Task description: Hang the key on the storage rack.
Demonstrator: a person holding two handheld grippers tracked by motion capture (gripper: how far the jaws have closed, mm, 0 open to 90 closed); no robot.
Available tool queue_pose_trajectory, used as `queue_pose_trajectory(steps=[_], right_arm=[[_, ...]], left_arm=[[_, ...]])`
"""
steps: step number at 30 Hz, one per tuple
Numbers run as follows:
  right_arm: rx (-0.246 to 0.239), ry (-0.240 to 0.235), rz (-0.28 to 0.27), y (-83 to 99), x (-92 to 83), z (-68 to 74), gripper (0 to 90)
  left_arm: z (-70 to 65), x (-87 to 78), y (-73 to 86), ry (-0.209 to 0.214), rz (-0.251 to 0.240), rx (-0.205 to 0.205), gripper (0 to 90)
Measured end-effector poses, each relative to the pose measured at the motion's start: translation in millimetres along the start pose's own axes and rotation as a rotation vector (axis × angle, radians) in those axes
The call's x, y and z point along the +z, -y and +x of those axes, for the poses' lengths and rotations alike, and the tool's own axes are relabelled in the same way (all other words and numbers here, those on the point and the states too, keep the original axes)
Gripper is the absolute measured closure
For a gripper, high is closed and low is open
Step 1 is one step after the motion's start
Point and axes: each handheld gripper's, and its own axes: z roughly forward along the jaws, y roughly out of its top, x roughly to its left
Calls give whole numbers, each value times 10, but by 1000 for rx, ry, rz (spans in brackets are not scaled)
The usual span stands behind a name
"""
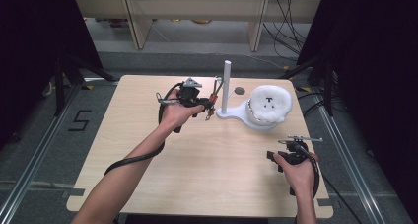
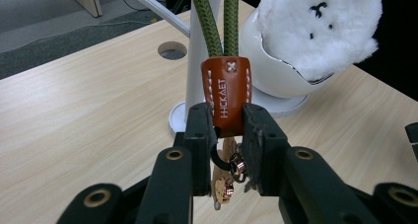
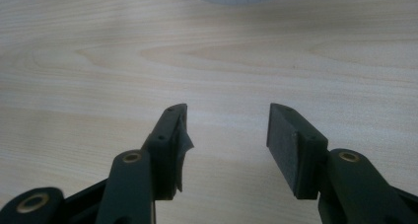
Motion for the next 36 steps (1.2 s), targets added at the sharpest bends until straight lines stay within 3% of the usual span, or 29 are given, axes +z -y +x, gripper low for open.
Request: queue_pose_trajectory(steps=[9, 12, 13, 15, 16, 17, 23, 25, 28, 30, 31, 32, 36], right_arm=[[-4, -2, 7, -2, -13, -4, 508], [53, -4, 15, 4, -16, 32, 508], [51, -5, 15, 4, -17, 31, 508], [56, -12, 18, 0, -28, 35, 508], [1, -8, -23, 15, -9, -12, 508], [-12, 10, -6, 9, -25, -25, 508], [8, -2, -11, 7, -27, -25, 508], [-46, 20, -8, 7, -37, -64, 508], [-13, 11, -7, 10, -29, -48, 508], [47, 10, 1, -4, -40, -11, 508], [63, -3, 12, -8, -53, -2, 508], [46, 8, 8, -7, -51, -17, 507], [54, 16, 9, -8, -45, -12, 506]], left_arm=[[4, 63, 13, -12, 2, 1, 723], [22, 35, 40, -20, 26, 11, 709], [-8, 0, 68, -36, 56, -35, 707], [42, -59, 108, -37, 69, 47, 672], [51, -99, 142, -46, 72, 59, 664], [66, -145, 179, -54, 85, 81, 658], [150, -474, 393, -111, 123, 164, 577], [182, -607, 466, -133, 139, 208, 536], [238, -807, 624, -166, 128, 237, 495], [280, -927, 750, -193, 115, 224, 476], [312, -992, 805, -205, 123, 239, 468], [328, -1044, 864, -218, 119, 240, 463], [385, -1210, 1112, -222, 90, 216, 447]])
